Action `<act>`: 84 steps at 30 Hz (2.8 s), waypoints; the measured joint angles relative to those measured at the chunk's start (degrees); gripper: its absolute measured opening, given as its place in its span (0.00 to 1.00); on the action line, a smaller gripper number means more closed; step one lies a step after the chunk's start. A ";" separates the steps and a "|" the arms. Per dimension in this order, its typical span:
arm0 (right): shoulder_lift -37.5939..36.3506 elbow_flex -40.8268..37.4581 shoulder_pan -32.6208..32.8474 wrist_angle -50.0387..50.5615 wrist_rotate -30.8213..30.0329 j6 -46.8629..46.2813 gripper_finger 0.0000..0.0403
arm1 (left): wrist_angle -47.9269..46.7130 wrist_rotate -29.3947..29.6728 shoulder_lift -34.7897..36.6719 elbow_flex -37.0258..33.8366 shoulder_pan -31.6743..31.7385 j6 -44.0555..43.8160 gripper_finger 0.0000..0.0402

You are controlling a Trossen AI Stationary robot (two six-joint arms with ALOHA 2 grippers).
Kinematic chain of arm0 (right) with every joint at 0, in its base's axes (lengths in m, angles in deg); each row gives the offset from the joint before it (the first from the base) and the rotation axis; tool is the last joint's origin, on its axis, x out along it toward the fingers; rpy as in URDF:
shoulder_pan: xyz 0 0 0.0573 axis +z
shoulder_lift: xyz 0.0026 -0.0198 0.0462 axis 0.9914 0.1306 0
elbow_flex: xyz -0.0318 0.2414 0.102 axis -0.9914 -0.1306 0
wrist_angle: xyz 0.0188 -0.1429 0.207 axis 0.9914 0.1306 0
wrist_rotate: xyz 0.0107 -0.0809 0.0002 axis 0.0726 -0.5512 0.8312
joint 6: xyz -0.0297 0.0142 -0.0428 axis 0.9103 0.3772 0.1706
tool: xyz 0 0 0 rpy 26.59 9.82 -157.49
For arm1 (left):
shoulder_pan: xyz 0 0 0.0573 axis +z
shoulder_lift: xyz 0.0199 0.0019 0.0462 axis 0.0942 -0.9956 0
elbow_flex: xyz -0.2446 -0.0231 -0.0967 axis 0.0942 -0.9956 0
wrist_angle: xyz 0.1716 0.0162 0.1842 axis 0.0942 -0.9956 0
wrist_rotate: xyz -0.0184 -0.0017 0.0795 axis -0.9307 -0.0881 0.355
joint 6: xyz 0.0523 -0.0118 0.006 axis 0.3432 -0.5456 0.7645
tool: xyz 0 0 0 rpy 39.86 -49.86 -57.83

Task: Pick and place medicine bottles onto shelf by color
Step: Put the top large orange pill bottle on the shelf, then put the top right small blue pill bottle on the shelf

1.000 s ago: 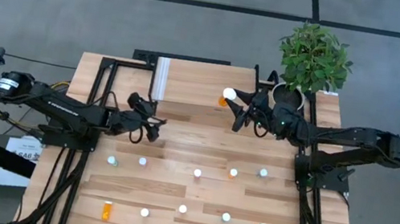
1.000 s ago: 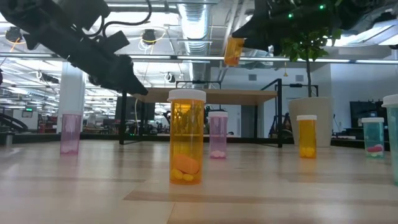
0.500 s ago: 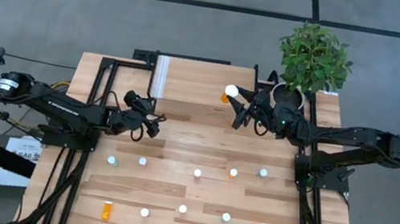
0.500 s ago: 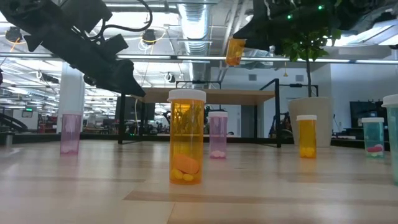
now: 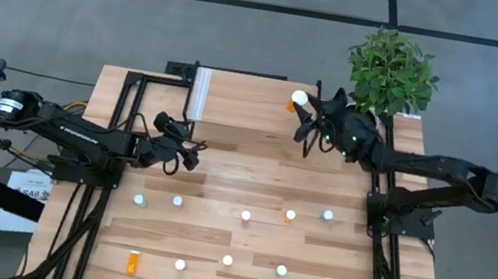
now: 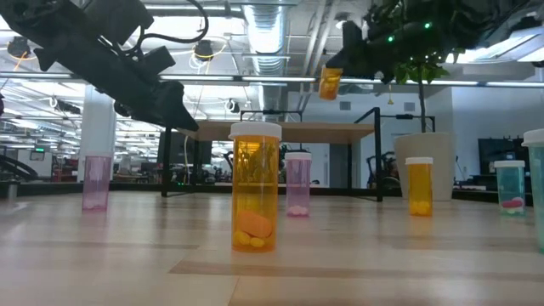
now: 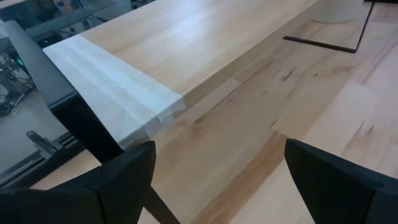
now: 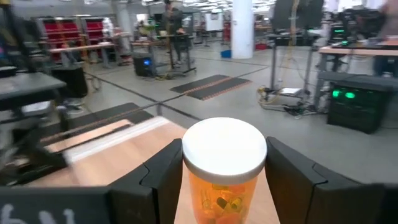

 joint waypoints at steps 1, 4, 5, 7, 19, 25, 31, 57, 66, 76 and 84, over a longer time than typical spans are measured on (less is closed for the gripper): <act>0.37 0.00 -0.90 0.23 -0.01 -0.02 0.52 | 0.00 -0.02 0.00 0.00 0.00 0.00 0.86; 2.40 0.03 -3.48 0.23 -0.26 -0.18 0.52 | 0.27 -0.25 0.00 0.00 0.00 0.00 0.86; 3.41 0.28 -4.20 0.23 -0.28 -0.30 0.52 | 0.48 -0.70 0.00 0.00 0.00 0.00 0.86; 5.37 0.82 -5.40 0.49 -0.26 -0.39 0.52 | 1.17 -1.07 0.00 0.00 0.00 0.29 0.86; 13.73 4.55 -9.08 0.28 -0.24 0.00 0.52 | 1.60 -1.53 0.00 0.02 0.00 0.59 0.86; 15.04 4.79 -9.69 -0.18 -0.25 -0.67 0.58 | 1.38 -2.32 0.00 0.02 0.00 0.61 0.86; 14.13 4.55 -9.67 2.28 -0.26 -0.62 0.64 | 1.38 -2.43 0.00 0.02 -0.01 1.08 0.86; -11.65 4.61 6.26 13.80 2.74 0.25 0.65 | -1.39 -4.05 7.07 0.11 -5.02 4.07 0.86; -14.62 4.61 21.50 20.28 4.55 6.91 0.65 | -1.07 -8.79 11.13 0.13 -8.05 4.38 0.86; -9.17 4.57 35.21 25.03 4.46 3.72 0.65 | -0.43 -9.09 10.78 0.11 -10.41 2.73 0.86; 5.23 3.43 40.51 17.14 4.31 0.62 0.65 | 1.59 -11.10 10.78 0.11 -10.43 2.14 0.86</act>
